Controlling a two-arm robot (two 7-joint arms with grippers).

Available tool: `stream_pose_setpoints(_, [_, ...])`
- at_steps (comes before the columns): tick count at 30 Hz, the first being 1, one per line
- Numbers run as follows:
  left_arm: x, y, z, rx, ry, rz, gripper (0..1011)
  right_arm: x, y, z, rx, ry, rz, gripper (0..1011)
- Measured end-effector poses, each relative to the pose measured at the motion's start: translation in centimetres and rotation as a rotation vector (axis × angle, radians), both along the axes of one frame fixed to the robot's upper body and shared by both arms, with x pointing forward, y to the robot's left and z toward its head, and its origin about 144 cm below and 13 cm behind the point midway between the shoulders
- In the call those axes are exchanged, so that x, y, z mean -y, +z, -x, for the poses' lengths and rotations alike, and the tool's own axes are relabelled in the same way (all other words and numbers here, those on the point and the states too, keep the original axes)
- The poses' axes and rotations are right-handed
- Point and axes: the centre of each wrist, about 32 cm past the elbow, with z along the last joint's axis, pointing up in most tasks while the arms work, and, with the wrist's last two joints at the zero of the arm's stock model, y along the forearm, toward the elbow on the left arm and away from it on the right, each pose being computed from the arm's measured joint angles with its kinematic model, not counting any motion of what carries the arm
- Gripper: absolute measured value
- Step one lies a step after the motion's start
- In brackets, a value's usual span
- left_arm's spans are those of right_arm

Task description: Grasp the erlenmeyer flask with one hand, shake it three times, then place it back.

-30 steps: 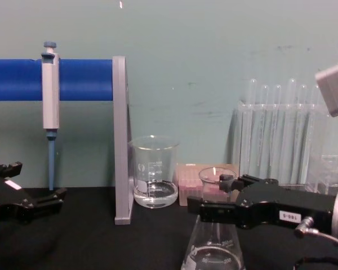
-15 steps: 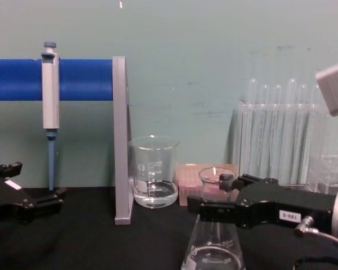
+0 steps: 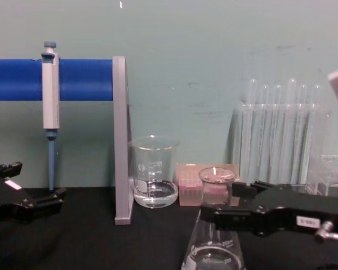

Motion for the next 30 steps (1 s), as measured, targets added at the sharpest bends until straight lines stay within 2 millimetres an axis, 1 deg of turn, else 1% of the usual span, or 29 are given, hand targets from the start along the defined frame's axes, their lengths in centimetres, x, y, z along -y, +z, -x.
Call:
stream_pose_setpoints(4, [0.0, 0.0, 0.0, 0.0, 0.0, 0.0, 1001, 0.8, 0.2, 0.6, -0.02, 0.007, 0.004, 1000])
stream_pose_setpoints(10, [0.0, 0.0, 0.0, 0.0, 0.0, 0.0, 1001, 2.5, 0.7, 1.8, -0.054, 0.019, 0.014, 1000])
stream_pose_setpoints(14, [0.0, 0.0, 0.0, 0.0, 0.0, 0.0, 1001, 3.9, 1.0, 2.7, -0.082, -0.013, 0.023, 1000])
stream_pose_setpoints(18, [0.0, 0.0, 0.0, 0.0, 0.0, 0.0, 1001, 4.7, 1.3, 2.9, -0.083, -0.082, 0.033, 1000])
stream_pose_setpoints(23, [0.0, 0.0, 0.0, 0.0, 0.0, 0.0, 1001, 4.6, 1.7, 2.8, -0.057, -0.2, 0.054, 1000])
stream_pose_setpoints(30, [0.0, 0.0, 0.0, 0.0, 0.0, 0.0, 1001, 2.9, 1.7, 2.2, 0.046, -0.358, 0.09, 1000])
